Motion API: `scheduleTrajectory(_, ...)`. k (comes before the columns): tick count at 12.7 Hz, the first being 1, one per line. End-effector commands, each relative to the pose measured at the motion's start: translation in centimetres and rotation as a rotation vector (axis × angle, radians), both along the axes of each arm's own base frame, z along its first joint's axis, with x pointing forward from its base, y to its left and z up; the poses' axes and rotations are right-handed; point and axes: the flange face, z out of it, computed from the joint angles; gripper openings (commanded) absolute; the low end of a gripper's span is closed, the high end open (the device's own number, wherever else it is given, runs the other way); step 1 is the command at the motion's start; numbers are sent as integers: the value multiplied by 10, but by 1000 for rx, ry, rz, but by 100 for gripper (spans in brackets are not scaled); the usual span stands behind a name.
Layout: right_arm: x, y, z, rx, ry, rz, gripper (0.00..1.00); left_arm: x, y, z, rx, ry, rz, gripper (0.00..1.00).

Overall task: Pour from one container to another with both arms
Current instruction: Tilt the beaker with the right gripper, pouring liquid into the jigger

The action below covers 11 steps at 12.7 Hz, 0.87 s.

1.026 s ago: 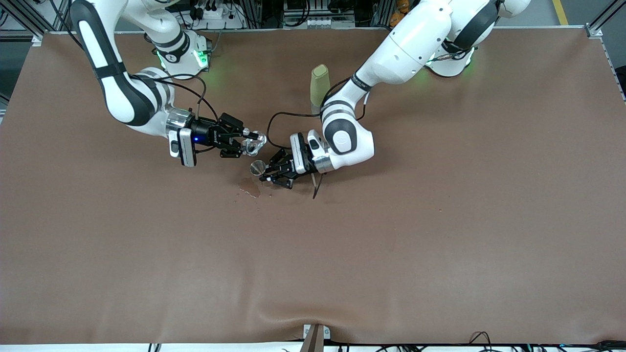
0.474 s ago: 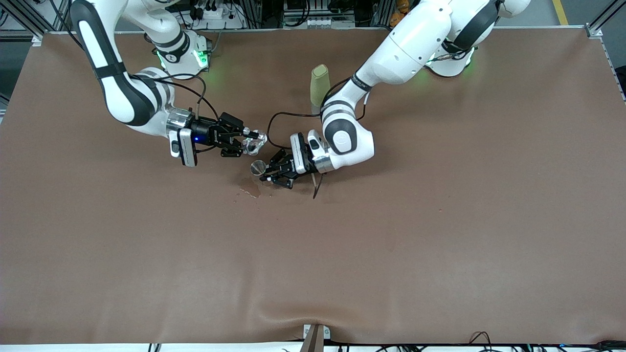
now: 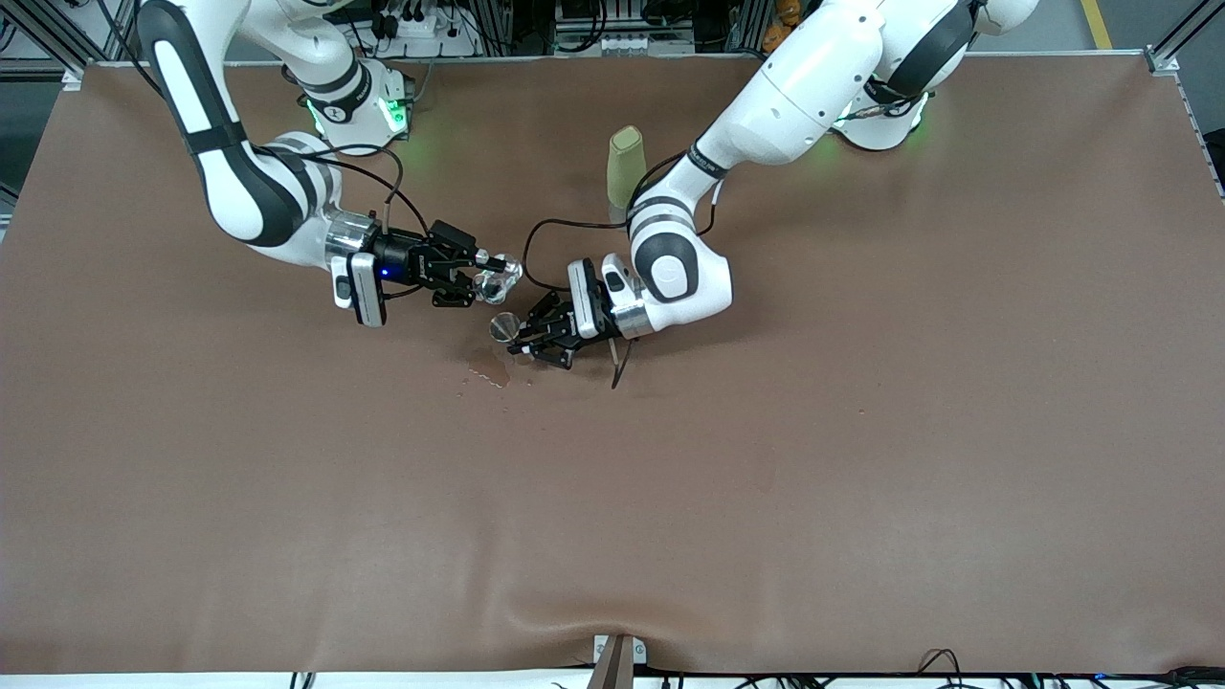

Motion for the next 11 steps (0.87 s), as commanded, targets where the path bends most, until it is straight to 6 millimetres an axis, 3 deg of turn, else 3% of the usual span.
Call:
scheduleTrajectory(1, 1, 1, -1, 32, 18, -5, 13, 2, -1, 3, -13, -23, 0, 0)
scheduleTrajectory(11, 1, 1, -2, 64, 64, 1, 13, 2, 0, 1, -9, -39, -2, 0)
